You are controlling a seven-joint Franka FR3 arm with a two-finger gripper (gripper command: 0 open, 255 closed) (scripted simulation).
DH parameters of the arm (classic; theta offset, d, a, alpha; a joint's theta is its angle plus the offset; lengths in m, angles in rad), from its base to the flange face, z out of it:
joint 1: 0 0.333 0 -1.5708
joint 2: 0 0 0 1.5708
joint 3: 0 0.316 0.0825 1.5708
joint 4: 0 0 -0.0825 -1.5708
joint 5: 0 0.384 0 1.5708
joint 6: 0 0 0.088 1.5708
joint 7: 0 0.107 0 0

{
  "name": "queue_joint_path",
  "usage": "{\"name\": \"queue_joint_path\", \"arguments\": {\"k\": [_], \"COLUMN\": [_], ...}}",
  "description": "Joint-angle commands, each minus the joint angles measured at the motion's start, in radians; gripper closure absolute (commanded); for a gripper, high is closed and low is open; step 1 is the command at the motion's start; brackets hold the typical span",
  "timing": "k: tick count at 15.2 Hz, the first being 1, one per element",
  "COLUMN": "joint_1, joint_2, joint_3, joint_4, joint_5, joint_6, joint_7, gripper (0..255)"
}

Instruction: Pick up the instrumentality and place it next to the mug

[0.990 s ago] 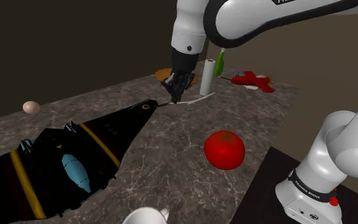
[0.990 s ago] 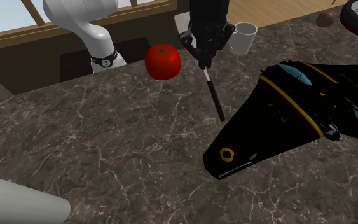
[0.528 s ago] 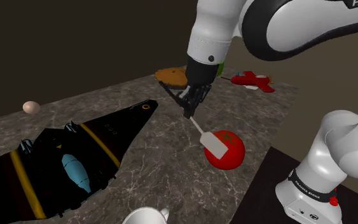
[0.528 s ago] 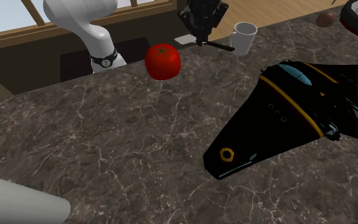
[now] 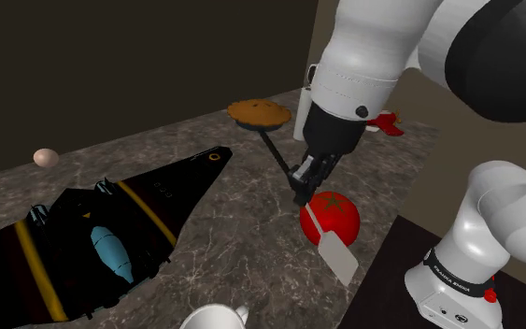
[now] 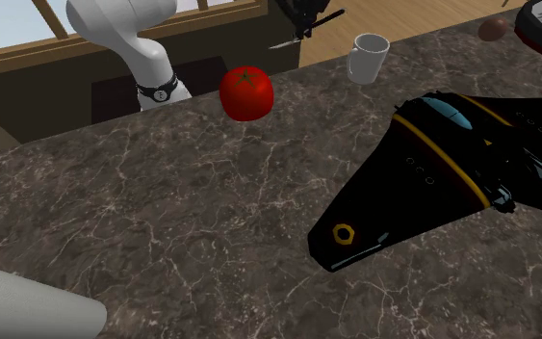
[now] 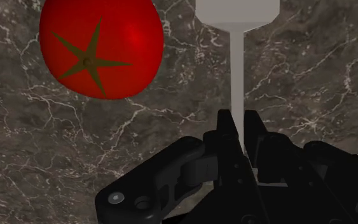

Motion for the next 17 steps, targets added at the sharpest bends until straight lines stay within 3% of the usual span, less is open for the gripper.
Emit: {"name": "queue_joint_path", "arguments": {"k": [1, 17], "joint_1": [0.011, 0.01], "joint_2": [-0.018, 0.047], "joint_3": [0.007, 0.058], "joint_4": [-0.027, -0.193], "joint_5": [0.011, 0.017], "joint_6": [0.009, 0.239], "joint_7": [0.01, 0.032], "gripper": [255, 255]}}
